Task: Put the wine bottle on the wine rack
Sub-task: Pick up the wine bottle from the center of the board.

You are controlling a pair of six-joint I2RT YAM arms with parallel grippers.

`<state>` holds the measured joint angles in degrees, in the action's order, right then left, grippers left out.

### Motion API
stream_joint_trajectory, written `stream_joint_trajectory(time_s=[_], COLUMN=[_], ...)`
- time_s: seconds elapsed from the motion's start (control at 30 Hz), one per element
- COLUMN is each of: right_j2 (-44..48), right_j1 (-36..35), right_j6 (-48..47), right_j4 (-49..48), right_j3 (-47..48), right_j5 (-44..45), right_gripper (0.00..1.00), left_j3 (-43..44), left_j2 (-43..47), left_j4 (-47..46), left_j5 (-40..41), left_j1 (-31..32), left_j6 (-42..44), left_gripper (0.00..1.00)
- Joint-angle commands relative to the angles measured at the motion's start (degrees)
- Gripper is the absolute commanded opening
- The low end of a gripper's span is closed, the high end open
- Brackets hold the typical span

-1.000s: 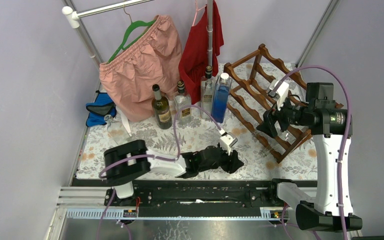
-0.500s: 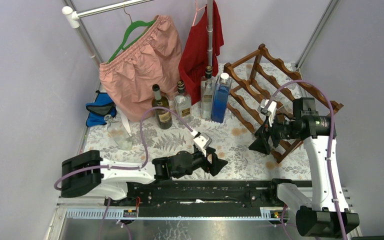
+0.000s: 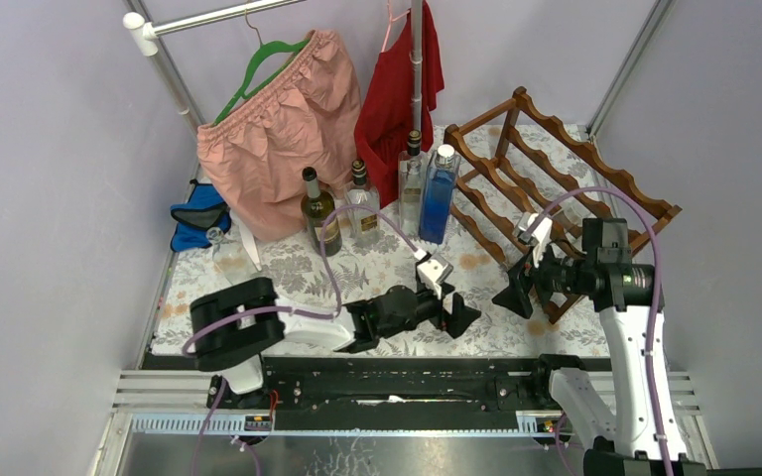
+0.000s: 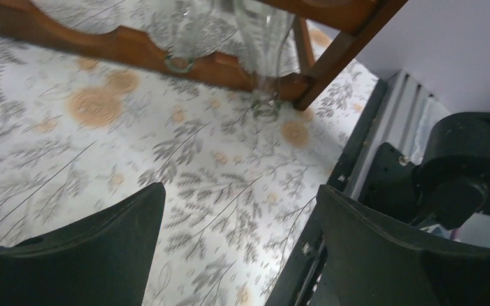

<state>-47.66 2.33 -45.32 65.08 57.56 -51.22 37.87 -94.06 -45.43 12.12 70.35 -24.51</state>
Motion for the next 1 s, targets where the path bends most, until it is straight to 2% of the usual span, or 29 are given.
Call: stream_joint_trajectory(time_s=[0.0, 0.1, 0.27, 0.4, 0.53, 0.67, 0.97], right_j2=[3.9, 4.2, 1.9, 2.6, 2.5, 3.3, 3.2], right_j1=[-0.3, -0.3, -0.3, -0.3, -0.3, -0.3, -0.3], right_j6=[7.0, 8.7, 13.0, 17.4, 17.0, 17.1, 16.3], right_j4=[-8.3, -10.5, -13.7, -18.9, -18.0, -18.2, -17.8], right_j3=[-1.0, 1.3, 7.9, 6.6, 6.1, 5.5, 5.4], right_j5=[4.6, 5.6, 5.4, 3.3, 3.9, 3.7, 2.9], right_gripper=[0.80, 0.78, 0.76, 0.77, 0.76, 0.77, 0.77], left_j3=[4.7, 7.6, 12.5, 16.4, 22.0, 23.7, 27.9], left_j2=[-6.8, -12.8, -21.0, -25.9, -29.1, -32.1, -37.5], left_j4=[-11.0, -15.8, -18.4, -18.5, -13.2, -14.0, -14.5], left_j5=[-8.4, -11.8, -6.4, -2.5, -1.1, -0.8, 0.2], left_j1=[-3.4, -5.9, -6.3, -6.4, -6.8, -7.7, -8.6], left_j6=[-6.9, -14.3, -20.4, -21.8, -21.8, -25.4, -32.6], left_gripper=[0.92, 0.86, 0.86, 0.82, 0.78, 0.74, 0.75])
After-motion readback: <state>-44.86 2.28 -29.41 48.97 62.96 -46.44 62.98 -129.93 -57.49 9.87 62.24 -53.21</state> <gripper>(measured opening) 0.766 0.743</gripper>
